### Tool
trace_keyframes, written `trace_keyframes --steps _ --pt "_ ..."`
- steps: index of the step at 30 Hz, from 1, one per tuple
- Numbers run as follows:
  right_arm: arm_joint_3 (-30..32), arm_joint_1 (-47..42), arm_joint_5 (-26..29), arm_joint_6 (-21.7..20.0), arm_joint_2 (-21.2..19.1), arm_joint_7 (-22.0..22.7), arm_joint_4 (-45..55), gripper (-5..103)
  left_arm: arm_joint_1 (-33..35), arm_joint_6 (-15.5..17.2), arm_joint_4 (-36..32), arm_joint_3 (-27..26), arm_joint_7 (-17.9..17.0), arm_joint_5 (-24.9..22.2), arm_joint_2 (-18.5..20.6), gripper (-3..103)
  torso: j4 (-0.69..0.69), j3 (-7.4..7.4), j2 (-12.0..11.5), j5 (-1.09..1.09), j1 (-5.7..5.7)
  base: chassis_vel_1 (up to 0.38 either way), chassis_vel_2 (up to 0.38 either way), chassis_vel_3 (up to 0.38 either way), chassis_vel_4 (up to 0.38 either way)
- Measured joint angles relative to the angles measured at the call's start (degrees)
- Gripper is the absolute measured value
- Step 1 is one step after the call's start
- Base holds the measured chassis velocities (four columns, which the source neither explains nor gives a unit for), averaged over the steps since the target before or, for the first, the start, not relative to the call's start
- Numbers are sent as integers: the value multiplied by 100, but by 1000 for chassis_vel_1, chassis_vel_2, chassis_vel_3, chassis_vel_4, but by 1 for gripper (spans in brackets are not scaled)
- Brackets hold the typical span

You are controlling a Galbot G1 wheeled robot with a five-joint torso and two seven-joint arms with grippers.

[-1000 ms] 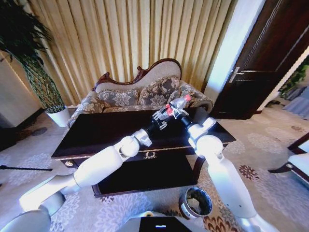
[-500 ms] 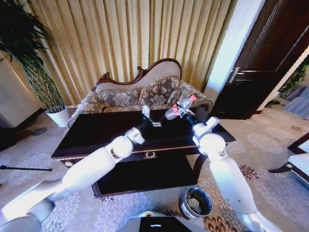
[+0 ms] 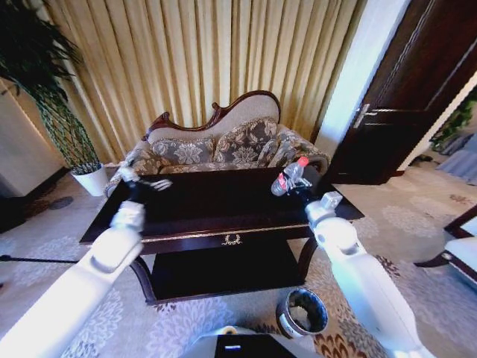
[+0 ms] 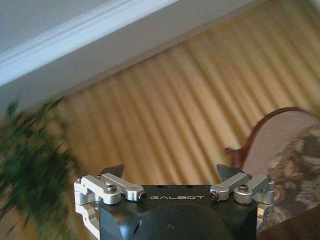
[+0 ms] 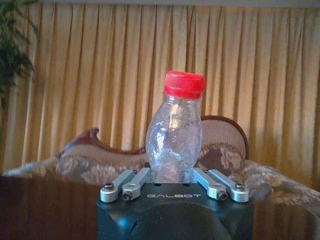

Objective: Move to the front of the table and place the trash on the table into the trash bin.

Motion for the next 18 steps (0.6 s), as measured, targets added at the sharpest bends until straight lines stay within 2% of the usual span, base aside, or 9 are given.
trace_keyframes --steps 3,5,8,15,18 --pt "158 -403 -30 8 -107 17 288 20 521 398 -389 -684 2 -934 -259 100 -1 0 0 -1 0 0 0 0 0" --pt "191 -474 -29 8 -123 34 343 20 631 456 -469 -807 1 -1084 -309 100 -1 0 0 0 0 0 0 0 0" --pt "413 -793 -5 9 -179 156 603 20 1225 688 -859 -1329 3 -1704 -612 100 0 0 0 0 0 0 0 0 0" --pt "563 -1164 39 9 -187 320 873 20 1877 751 -1265 -1503 84 -2004 -997 100 1 1 0 0 0 0 0 0 0" --pt "648 -1290 74 4 -172 334 1035 20 1960 815 -1341 -1513 110 -2094 -1048 100 1 1 0 -1 -1 0 0 0 0"
